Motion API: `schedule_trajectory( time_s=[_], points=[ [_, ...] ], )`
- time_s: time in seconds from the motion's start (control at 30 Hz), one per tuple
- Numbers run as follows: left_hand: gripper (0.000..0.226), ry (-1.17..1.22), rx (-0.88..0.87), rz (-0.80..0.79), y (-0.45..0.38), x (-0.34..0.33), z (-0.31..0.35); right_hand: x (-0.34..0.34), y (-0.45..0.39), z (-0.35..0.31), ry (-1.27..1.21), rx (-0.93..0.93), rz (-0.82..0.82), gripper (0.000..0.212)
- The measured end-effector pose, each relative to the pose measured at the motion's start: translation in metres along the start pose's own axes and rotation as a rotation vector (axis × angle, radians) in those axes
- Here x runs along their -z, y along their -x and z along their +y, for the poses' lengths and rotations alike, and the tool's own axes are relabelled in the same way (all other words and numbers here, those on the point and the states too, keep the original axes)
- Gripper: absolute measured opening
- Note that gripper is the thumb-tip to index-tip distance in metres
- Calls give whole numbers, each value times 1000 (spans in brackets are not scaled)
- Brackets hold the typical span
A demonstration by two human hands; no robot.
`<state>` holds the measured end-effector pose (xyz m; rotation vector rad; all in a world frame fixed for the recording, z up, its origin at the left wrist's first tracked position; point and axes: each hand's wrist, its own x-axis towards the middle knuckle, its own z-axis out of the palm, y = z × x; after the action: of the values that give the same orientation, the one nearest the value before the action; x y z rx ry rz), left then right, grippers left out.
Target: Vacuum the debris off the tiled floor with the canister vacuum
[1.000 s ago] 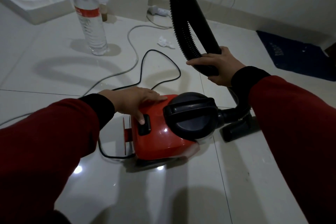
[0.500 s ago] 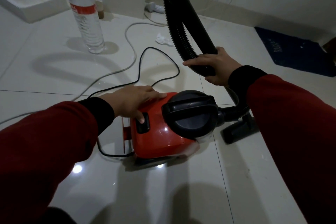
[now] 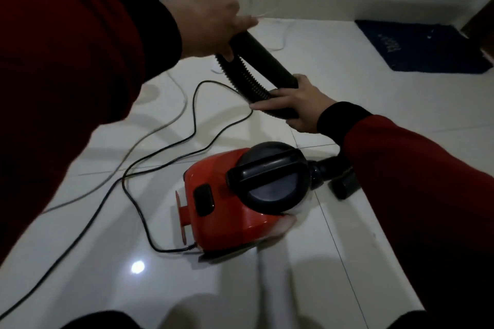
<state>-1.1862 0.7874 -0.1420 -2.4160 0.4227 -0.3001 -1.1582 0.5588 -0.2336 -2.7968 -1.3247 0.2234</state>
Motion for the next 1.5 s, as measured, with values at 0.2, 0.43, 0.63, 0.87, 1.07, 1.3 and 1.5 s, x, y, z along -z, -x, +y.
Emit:
schedule_trajectory(
  time_s=[0.2, 0.43, 0.63, 0.87, 1.07, 1.3, 1.5],
  points=[
    [45, 110, -140, -71, -29, 11, -17, 22, 7, -1, -524, -226, 103, 34],
    [48, 284, -133, -257, -61, 41, -29, 53, 11, -23, -1195, -1025, 860, 47],
    [48, 494, -101, -532, -65, 122, -13, 124, 0, -37, -2017, -1308, 737, 89],
    [64, 701, -404, -940, -57, 204, -20, 170, 41, -58, -1988, -1587, 666, 82],
    [70, 922, -443, -1362, -22, 231, -57, 172, 49, -106, -2059, -1686, 482, 88],
    [77, 1169, -314, -1608, 32, 196, -98, 154, 26, -165, -2049, -1790, 526, 79],
    [80, 1392, -155, -1610, 76, 166, -110, 159, 2, -237, -2478, -1705, 1003, 77]
  ],
)
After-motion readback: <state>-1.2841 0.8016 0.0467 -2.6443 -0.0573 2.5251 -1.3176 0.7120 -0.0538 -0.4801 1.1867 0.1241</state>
